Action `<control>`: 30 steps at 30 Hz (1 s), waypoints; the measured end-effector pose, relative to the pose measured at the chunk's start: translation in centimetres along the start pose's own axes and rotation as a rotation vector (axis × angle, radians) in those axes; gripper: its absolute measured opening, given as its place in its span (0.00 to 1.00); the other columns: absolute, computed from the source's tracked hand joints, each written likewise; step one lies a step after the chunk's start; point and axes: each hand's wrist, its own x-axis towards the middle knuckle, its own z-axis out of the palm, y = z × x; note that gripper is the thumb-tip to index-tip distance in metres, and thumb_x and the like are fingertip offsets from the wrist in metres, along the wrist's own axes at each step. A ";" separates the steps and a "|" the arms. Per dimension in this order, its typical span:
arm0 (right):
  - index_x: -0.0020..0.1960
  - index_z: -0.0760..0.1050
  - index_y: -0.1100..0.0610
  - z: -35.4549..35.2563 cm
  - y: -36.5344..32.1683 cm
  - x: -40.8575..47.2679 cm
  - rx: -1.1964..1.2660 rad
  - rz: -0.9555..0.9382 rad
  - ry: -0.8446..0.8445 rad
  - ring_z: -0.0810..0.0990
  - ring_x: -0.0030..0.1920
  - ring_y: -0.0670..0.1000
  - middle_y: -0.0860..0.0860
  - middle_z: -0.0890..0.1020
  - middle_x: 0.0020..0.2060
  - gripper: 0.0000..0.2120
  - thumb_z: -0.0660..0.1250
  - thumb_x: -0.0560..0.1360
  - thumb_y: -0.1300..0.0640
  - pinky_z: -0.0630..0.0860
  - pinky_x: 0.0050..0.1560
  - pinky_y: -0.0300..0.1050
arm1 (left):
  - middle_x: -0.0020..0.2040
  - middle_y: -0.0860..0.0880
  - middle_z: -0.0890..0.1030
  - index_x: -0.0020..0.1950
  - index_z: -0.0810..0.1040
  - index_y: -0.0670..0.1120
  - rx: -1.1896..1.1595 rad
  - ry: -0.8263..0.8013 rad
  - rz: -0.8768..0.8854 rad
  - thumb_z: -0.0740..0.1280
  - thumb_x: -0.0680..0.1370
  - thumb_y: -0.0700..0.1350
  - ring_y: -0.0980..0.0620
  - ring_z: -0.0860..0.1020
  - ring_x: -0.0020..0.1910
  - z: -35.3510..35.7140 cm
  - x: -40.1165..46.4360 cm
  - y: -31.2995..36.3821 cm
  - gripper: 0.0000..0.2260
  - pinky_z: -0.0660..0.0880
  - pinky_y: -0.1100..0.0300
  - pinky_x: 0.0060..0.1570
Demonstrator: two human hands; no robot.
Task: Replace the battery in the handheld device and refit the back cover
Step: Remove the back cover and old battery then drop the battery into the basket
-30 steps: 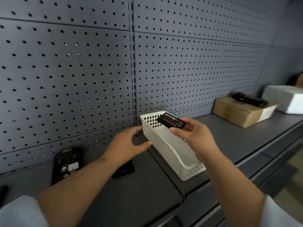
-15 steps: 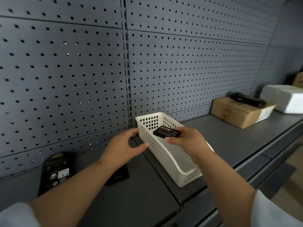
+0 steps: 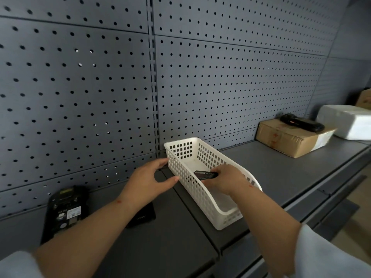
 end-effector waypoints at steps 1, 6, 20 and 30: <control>0.40 0.78 0.54 0.0 0.0 0.1 -0.015 0.007 -0.009 0.74 0.34 0.45 0.47 0.76 0.33 0.10 0.73 0.66 0.48 0.66 0.32 0.38 | 0.65 0.53 0.74 0.66 0.70 0.50 -0.005 0.001 -0.002 0.72 0.69 0.53 0.64 0.69 0.59 -0.1 0.0 0.0 0.27 0.63 0.67 0.60; 0.37 0.76 0.56 0.2 -0.1 0.2 -0.122 0.036 -0.045 0.74 0.33 0.48 0.49 0.76 0.31 0.12 0.72 0.66 0.48 0.65 0.30 0.39 | 0.67 0.53 0.73 0.68 0.69 0.49 0.007 -0.005 -0.023 0.71 0.69 0.54 0.63 0.69 0.61 -0.4 -0.3 -0.3 0.29 0.63 0.67 0.62; 0.62 0.73 0.62 -0.1 -1.2 -0.9 -0.100 0.048 0.024 0.77 0.58 0.55 0.56 0.78 0.60 0.25 0.70 0.69 0.49 0.73 0.57 0.47 | 0.67 0.53 0.73 0.68 0.69 0.50 0.043 0.010 -0.052 0.70 0.69 0.57 0.62 0.69 0.60 -2.2 -1.6 -0.8 0.29 0.62 0.67 0.62; 0.70 0.64 0.55 -1.0 -1.8 -1.8 0.372 -0.133 0.085 0.71 0.66 0.53 0.52 0.72 0.68 0.34 0.73 0.68 0.53 0.68 0.62 0.48 | 0.67 0.53 0.74 0.67 0.69 0.50 0.046 0.042 -0.075 0.71 0.69 0.55 0.64 0.68 0.60 -4.4 -3.1 -1.2 0.28 0.62 0.68 0.61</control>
